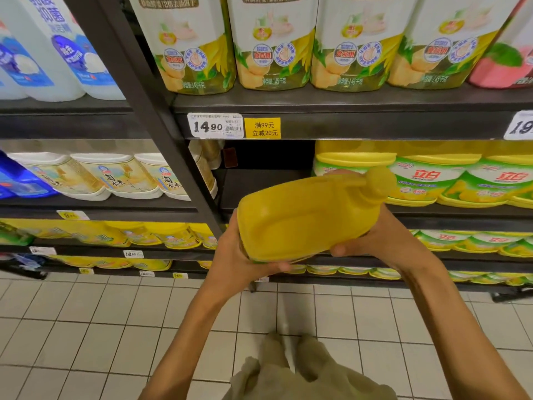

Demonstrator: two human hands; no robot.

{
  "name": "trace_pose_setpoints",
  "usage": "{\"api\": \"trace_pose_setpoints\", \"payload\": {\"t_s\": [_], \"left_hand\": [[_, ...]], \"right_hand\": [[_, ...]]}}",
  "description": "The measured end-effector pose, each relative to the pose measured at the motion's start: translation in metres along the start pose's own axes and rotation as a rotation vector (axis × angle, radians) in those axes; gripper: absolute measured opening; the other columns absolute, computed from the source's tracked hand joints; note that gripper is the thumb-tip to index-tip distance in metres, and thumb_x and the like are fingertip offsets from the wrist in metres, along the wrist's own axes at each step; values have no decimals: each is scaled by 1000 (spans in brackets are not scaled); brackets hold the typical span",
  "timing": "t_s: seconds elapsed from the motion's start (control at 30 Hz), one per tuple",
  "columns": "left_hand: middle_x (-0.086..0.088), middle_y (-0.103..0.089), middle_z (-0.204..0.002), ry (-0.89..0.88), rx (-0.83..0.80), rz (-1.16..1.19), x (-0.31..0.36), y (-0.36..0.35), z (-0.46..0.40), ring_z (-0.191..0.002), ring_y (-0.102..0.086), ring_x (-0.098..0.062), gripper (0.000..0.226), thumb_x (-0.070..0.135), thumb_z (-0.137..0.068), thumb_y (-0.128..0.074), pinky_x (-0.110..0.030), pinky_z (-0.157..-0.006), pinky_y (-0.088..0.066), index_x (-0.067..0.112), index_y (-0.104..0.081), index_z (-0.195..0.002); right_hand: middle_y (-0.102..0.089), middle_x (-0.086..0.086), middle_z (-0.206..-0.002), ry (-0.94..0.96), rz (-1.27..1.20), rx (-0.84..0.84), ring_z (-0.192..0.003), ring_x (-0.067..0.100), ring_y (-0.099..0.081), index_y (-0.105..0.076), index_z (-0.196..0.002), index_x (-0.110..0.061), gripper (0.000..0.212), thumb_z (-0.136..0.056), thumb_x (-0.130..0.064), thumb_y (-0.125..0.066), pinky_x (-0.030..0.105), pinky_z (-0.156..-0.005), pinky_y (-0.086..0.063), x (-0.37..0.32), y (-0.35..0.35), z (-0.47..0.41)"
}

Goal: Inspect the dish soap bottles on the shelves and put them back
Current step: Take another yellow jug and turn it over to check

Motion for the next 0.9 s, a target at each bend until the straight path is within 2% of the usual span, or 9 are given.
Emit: {"api": "trace_pose_setpoints", "payload": {"t_s": [0.13, 0.27, 0.33, 0.47, 0.57, 0.63, 0.7, 0.8, 0.9], "left_hand": [[19, -69, -99, 13, 40, 17, 0, -1, 3, -97, -63, 8, 84, 51, -35, -86, -8, -76, -50, 27, -56, -109], [12, -74, -102, 157, 115, 284, -17, -17, 13, -98, -70, -11, 87, 61, -40, -87, -21, -74, -56, 21, -58, -112], [7, -75, -100, 307, 157, 372, -30, -28, 18, -96, -71, -16, 83, 60, -41, -87, -24, -72, -58, 22, -63, -111], [-1, -76, -99, 606, 137, 447, -45, -36, 19, -92, -73, -19, 69, 52, -54, -79, -32, -75, -59, 19, -66, -114], [-2, -76, -97, 683, 29, 386, -42, -30, 11, -89, -73, -18, 62, 58, -60, -73, -29, -68, -60, 23, -67, -111], [-4, -75, -103, 712, -19, 376, -40, -25, 6, -95, -72, -21, 67, 64, -63, -69, -35, -78, -59, 24, -65, -117], [-7, -73, -109, 745, -41, 444, -39, -22, 1, -100, -70, -24, 63, 63, -72, -63, -40, -83, -59, 23, -63, -120], [-8, -72, -112, 781, -53, 507, -41, -18, -5, -102, -70, -25, 50, 58, -87, -52, -39, -83, -58, 23, -61, -122], [-9, -73, -107, 831, -24, 556, -45, -17, -5, -94, -72, -24, 44, 54, -89, -51, -38, -77, -60, 22, -64, -116]], "right_hand": [[-62, -32, -117, 97, 75, 37, -112, -7, -58, -43, -126, -35, 85, -50, -33, -83, 10, -86, -49, -12, 1, 0], [-66, -7, -119, 34, 47, 98, -100, 2, -67, -44, -128, -27, 84, -59, -62, -78, 19, -76, -56, 0, -3, -18], [-65, 4, -122, -96, 33, 176, -100, 10, -68, -42, -133, -21, 78, -68, -59, -63, 23, -76, -57, 22, -4, -27], [-68, -5, -119, -368, -152, 130, -101, 11, -69, -45, -134, -30, 59, -80, -52, -58, 26, -79, -57, 68, -9, -33], [-71, 8, -117, -453, -419, 130, -102, 23, -70, -52, -134, -17, 47, -89, -31, -58, 37, -81, -60, 86, -8, -34], [-73, 7, -113, -469, -483, 111, -99, 22, -71, -56, -128, -17, 46, -85, -32, -60, 35, -78, -61, 87, -7, -34], [-74, 3, -110, -488, -432, 79, -98, 19, -72, -58, -124, -21, 46, -81, -39, -61, 35, -79, -60, 87, -5, -36], [-73, 3, -113, -548, -293, 73, -105, 22, -69, -60, -123, -23, 42, -88, -47, -57, 43, -95, -53, 89, -3, -41], [-70, 9, -117, -611, -204, 90, -110, 28, -66, -61, -117, -24, 37, -94, -51, -50, 50, -102, -47, 89, 0, -47]]}}
Point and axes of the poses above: each hand's wrist, its own z-axis away from the middle knuckle, its own y-axis out of the back of the hand, x = y × z, the point moved 5 cm from there along -z, towards the middle knuckle
